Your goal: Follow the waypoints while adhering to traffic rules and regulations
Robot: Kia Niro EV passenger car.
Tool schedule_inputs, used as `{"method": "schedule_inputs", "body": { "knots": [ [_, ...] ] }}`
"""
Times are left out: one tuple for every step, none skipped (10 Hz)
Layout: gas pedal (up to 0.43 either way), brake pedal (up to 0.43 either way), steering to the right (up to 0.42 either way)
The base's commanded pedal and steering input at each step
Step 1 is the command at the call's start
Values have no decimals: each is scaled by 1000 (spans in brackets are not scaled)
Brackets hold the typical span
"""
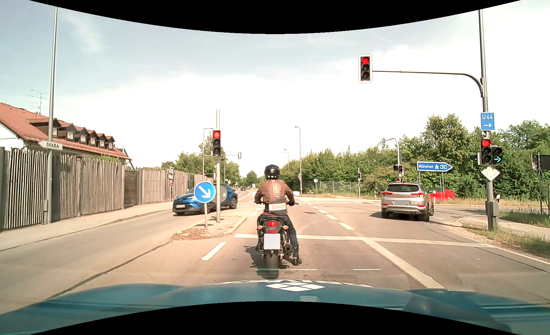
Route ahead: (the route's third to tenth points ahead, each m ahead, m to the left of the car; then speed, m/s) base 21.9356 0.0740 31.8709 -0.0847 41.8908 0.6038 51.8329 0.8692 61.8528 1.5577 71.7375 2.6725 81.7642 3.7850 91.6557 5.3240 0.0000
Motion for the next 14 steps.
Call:
{"method": "schedule_inputs", "body": {
  "knots": [
    [0, 323, -9],
    [0, 323, -9],
    [0, 323, -9],
    [0, 323, -9],
    [0, 323, -9],
    [0, 323, -9],
    [0, 323, -9],
    [0, 323, -9],
    [0, 323, -9],
    [0, 323, -9],
    [0, 323, -9],
    [0, 323, -9],
    [0, 323, -9],
    [0, 323, -9]
  ]
}}
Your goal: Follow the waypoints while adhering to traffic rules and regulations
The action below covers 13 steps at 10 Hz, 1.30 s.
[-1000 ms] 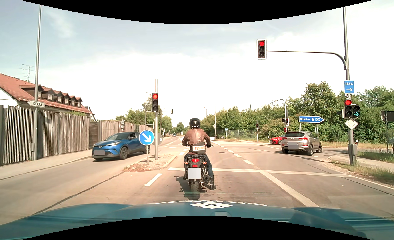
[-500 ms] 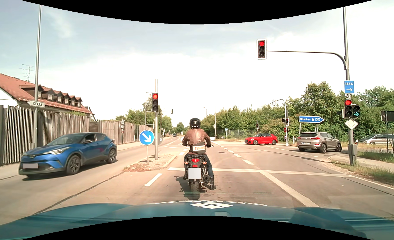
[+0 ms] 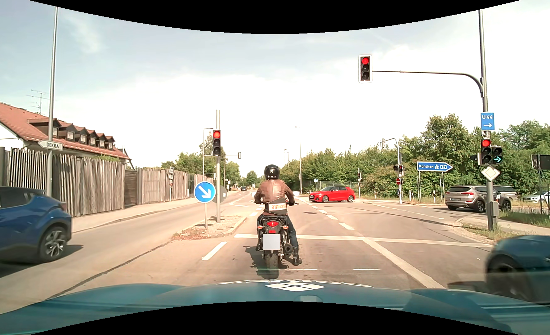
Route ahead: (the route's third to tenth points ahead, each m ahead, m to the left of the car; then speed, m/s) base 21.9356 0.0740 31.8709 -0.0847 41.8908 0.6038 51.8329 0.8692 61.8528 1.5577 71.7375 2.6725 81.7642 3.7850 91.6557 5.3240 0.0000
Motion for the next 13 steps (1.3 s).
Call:
{"method": "schedule_inputs", "body": {
  "knots": [
    [0, 323, -9],
    [0, 323, -9],
    [0, 323, -9],
    [0, 323, -9],
    [0, 323, -9],
    [0, 323, -9],
    [0, 323, -9],
    [0, 323, -9],
    [0, 323, -9],
    [0, 329, -9],
    [0, 323, -9],
    [0, 323, -9],
    [0, 323, -9]
  ]
}}
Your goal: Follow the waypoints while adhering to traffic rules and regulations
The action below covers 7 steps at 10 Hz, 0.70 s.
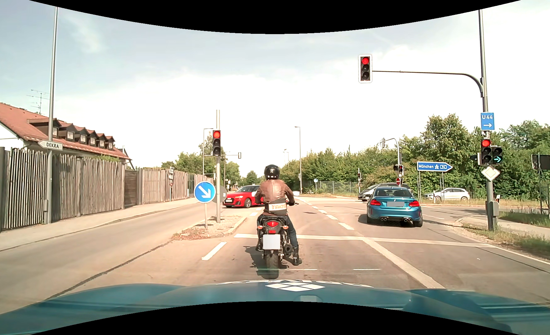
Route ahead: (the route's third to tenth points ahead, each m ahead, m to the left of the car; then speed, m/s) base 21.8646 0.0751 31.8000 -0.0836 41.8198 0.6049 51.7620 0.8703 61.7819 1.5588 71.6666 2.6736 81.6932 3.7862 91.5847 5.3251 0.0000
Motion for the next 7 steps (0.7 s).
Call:
{"method": "schedule_inputs", "body": {
  "knots": [
    [0, 323, -9],
    [0, 323, -9],
    [0, 323, -9],
    [0, 323, -9],
    [0, 323, -9],
    [0, 323, -9],
    [0, 323, -9]
  ]
}}
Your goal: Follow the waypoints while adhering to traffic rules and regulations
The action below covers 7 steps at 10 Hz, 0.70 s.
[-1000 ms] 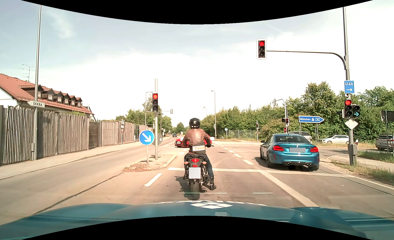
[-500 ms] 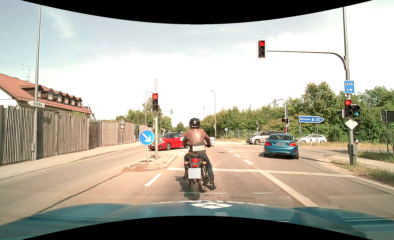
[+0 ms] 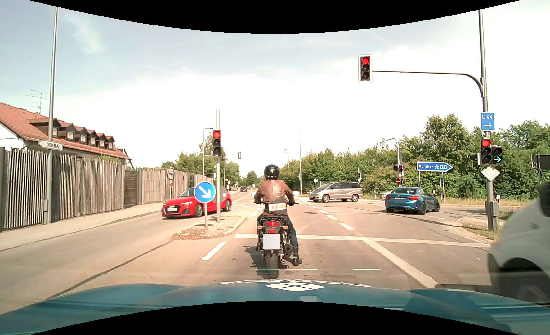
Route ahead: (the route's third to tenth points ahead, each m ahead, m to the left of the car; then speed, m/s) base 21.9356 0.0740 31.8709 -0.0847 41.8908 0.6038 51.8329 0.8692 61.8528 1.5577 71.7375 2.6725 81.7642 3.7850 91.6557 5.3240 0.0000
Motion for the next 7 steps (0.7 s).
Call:
{"method": "schedule_inputs", "body": {
  "knots": [
    [0, 323, -9],
    [0, 323, -9],
    [0, 323, -9],
    [0, 323, -9],
    [0, 323, -9],
    [0, 323, -9],
    [0, 323, -9]
  ]
}}
